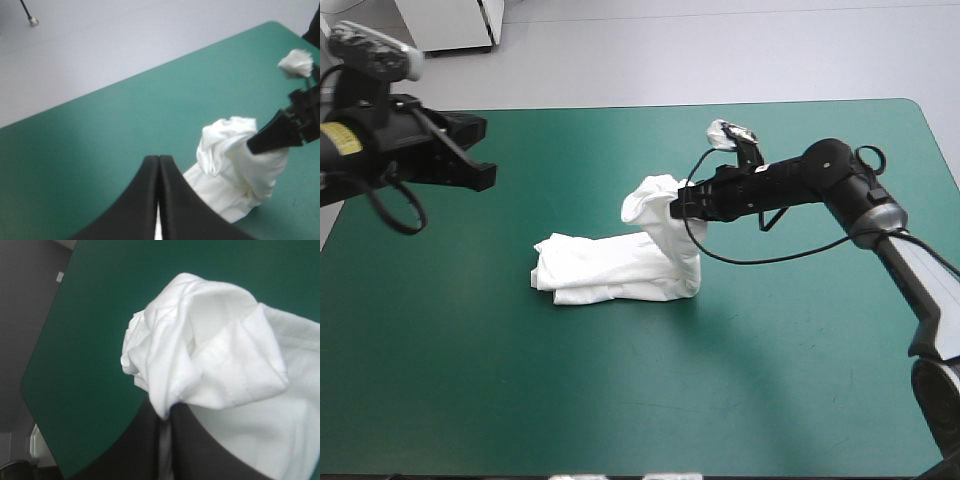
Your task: Fold the cloth
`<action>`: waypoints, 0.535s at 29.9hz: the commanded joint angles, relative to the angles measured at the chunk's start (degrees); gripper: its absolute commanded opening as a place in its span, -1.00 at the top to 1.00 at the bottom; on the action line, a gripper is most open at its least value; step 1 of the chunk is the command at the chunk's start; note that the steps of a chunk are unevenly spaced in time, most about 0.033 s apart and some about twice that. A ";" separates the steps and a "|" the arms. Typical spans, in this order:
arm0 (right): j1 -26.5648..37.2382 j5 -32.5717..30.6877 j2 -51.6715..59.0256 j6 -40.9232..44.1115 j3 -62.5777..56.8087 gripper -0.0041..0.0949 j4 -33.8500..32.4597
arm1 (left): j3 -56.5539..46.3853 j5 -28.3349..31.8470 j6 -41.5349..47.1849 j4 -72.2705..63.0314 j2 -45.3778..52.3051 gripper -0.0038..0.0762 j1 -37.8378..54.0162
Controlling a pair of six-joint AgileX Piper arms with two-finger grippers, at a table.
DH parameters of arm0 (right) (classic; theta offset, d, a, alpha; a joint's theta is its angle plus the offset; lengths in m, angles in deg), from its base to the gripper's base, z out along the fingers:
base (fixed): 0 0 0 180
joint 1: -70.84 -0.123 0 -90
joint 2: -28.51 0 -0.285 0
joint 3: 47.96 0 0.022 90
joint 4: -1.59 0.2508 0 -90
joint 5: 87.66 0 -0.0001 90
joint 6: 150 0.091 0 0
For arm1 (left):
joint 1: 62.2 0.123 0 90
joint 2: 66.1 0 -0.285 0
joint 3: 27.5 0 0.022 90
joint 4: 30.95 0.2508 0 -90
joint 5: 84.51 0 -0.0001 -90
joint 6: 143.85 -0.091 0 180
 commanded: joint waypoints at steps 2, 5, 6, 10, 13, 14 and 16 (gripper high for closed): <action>-5.78 1.67 -2.89 -0.49 6.67 0.94 3.79 | 1.38 2.86 1.48 1.73 5.56 0.93 0.16; -9.25 2.17 -7.07 -0.49 10.89 0.94 3.79 | 1.38 1.97 2.21 1.70 6.76 0.93 0.16; -10.57 2.72 -9.17 -0.49 12.40 0.94 3.79 | 1.38 1.29 2.29 1.70 7.00 0.93 0.16; -12.90 1.41 -14.15 -0.49 16.94 0.92 3.79 | 1.38 -0.93 2.99 1.70 7.00 0.93 0.16; -14.10 -3.24 -17.99 -1.13 20.24 0.70 3.79 | 1.38 -1.18 2.99 1.70 7.00 0.93 0.16; -14.42 -4.51 -19.09 -1.14 21.28 0.58 3.79 | 1.38 -1.18 2.99 1.70 7.00 0.93 0.16; -14.85 -6.07 -20.53 -1.14 23.12 0.34 3.79 | 1.38 -1.18 2.99 1.70 7.00 0.93 0.16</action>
